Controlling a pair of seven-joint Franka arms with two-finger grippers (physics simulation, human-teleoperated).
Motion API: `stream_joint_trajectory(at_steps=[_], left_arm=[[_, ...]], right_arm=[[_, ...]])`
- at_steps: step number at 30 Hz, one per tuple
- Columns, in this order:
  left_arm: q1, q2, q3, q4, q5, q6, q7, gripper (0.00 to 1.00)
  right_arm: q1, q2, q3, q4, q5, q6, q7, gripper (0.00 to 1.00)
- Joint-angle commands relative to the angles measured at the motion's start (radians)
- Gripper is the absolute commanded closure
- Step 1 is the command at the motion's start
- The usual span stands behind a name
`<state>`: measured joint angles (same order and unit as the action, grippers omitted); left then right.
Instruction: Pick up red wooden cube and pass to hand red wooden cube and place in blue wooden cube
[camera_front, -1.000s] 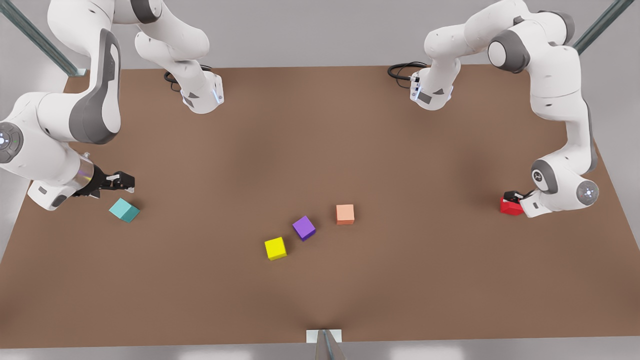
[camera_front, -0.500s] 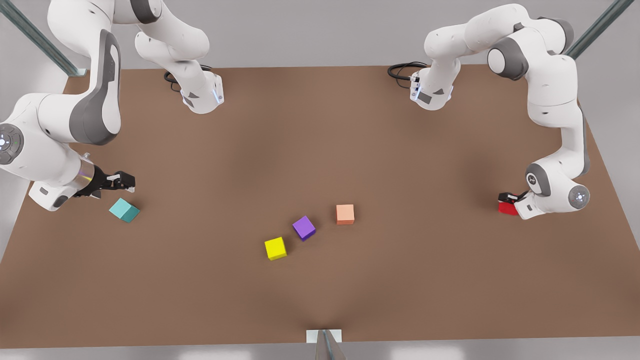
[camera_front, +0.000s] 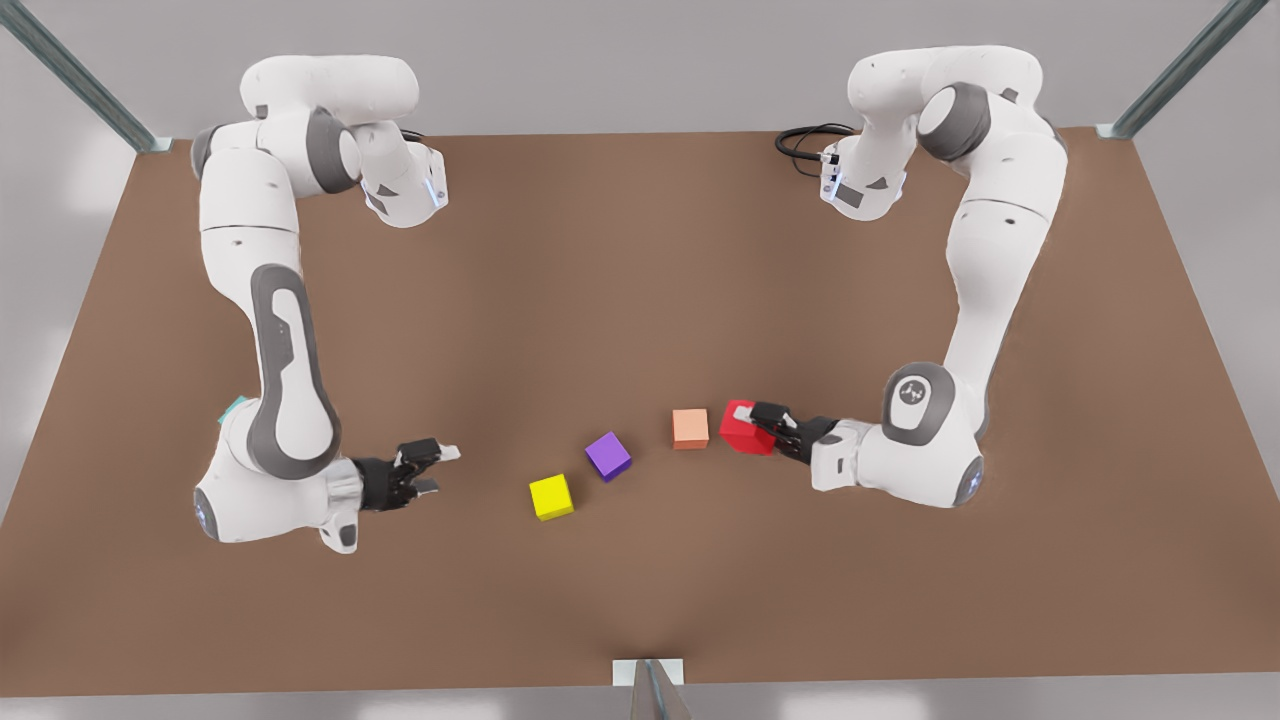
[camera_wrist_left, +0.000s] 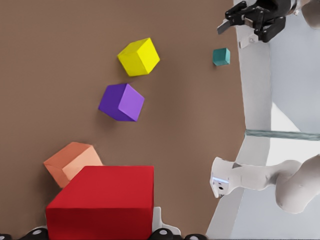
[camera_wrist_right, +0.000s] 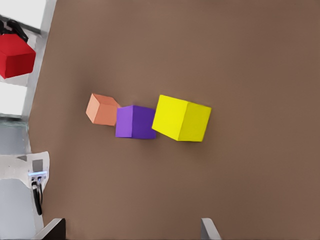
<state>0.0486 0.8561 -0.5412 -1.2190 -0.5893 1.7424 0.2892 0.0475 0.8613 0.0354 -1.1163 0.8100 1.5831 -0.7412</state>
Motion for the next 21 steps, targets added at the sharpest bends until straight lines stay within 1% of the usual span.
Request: stream_joint_trajectory(at_steps=[1,2,3,4,5,7,11,13,15,17,21], left_arm=[[-0.078,0.027,-0.02,0.004,-0.197,0.253,-0.774,0.28],[-0.107,0.041,-0.029,0.006,-0.247,0.356,-0.832,0.28],[-0.108,0.064,-0.055,0.009,-0.277,0.414,-0.837,0.28],[-0.11,0.125,-0.086,0.071,-0.326,0.44,-0.838,0.28],[-0.111,0.176,-0.115,0.131,-0.333,0.457,-0.851,0.28],[-0.11,0.187,-0.123,0.141,-0.333,0.499,-0.857,0.28],[-0.11,0.189,-0.121,0.138,-0.331,0.496,-0.818,0.28],[-0.11,0.19,-0.121,0.138,-0.331,0.496,-0.808,0.28],[-0.108,0.19,-0.121,0.136,-0.331,0.477,-0.725,0.28],[-0.096,0.19,-0.12,0.135,-0.328,0.391,-0.564,0.28],[-0.096,0.189,-0.12,0.133,-0.326,0.387,-0.512,0.28]], right_arm=[[0.0,0.028,0.023,0.016,0.268,0.002,-1.151,0.0],[0.0,0.035,0.024,0.016,0.301,0.0,-1.242,0.0],[0.0,0.035,0.023,0.016,0.322,-0.003,-1.325,0.0],[0.0,0.034,0.023,0.016,0.334,-0.005,-1.348,0.0],[0.0,0.035,0.023,0.013,0.357,-0.009,-1.365,0.0],[0.003,0.035,0.024,0.009,0.408,-0.025,-1.425,0.0],[0.044,0.041,0.024,-0.005,0.502,-0.023,-1.446,0.0],[0.052,0.044,0.021,0.0,0.54,0.017,-1.417,0.0],[0.069,0.059,0.021,0.004,0.583,0.061,-1.368,0.0],[0.09,0.061,0.023,-0.002,0.609,0.118,-1.287,0.0],[0.124,0.088,0.023,-0.005,0.676,0.149,-1.253,0.0]])
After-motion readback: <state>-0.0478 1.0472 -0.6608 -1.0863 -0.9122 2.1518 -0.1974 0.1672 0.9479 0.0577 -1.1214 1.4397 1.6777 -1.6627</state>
